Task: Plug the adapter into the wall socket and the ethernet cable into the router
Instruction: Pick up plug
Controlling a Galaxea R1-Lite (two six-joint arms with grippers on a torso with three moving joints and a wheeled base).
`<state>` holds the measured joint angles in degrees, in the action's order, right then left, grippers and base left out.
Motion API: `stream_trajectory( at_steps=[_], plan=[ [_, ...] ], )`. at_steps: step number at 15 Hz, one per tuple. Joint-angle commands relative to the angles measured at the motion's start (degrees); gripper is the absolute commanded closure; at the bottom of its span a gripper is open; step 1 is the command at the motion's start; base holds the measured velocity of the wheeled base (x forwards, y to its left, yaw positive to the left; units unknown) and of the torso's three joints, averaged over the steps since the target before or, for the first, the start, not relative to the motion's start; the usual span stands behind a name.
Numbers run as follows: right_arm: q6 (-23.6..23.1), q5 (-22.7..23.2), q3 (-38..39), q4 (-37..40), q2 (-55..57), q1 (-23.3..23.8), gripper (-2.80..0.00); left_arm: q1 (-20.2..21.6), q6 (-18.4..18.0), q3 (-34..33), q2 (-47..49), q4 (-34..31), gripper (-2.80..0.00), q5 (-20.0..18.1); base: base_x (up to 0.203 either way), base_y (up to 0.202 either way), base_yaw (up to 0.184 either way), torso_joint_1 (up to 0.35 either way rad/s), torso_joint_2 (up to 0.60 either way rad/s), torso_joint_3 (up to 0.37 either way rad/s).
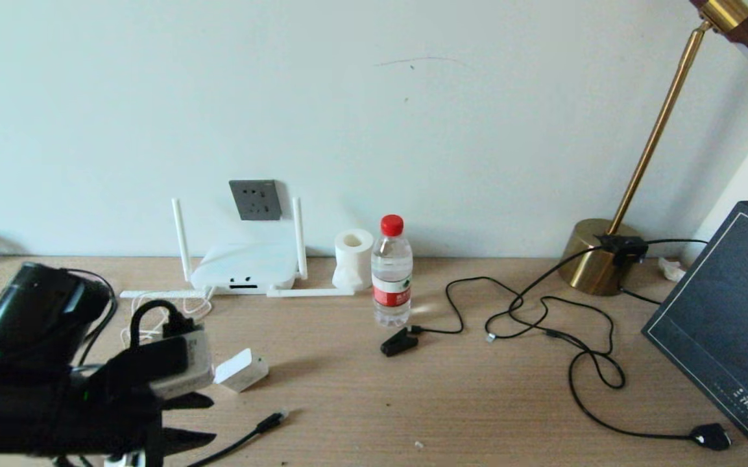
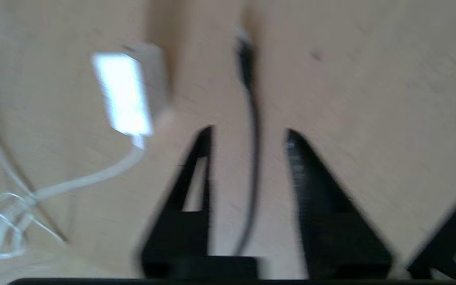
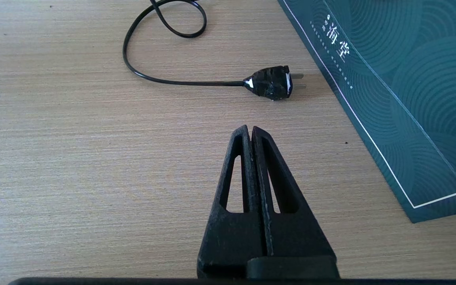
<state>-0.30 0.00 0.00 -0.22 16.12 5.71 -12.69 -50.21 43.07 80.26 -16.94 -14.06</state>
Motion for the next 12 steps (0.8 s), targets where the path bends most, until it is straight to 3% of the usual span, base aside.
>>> stream_trajectory(
  at_steps=[1, 4, 7, 12],
  plan=[
    [-0.05, 0.00, 0.00, -0.04, 0.06, 0.01, 0.00, 1.06, -0.27, 4.79, 6.17, -0.02, -2.80, -0.37, 0.000, 0.000, 0.000, 0.000, 0.00, 0.000],
    [-0.05, 0.00, 0.00, -0.04, 0.06, 0.01, 0.00, 2.59, -1.13, 11.15, 13.01, 0.06, -2.80, -0.52, 0.000, 0.000, 0.000, 0.000, 0.00, 0.000],
    [-0.05, 0.00, 0.00, -0.04, 0.06, 0.01, 0.00, 6.04, -6.90, 14.78, 18.13, 0.07, -2.80, -0.53, 0.000, 0.000, 0.000, 0.000, 0.00, 0.000],
    [-0.05, 0.00, 0.00, -0.04, 0.06, 0.01, 0.00, 7.24, -7.71, 18.13, 24.21, 3.34, -2.80, -0.84, 0.000, 0.000, 0.000, 0.000, 0.00, 0.000]
  ],
)
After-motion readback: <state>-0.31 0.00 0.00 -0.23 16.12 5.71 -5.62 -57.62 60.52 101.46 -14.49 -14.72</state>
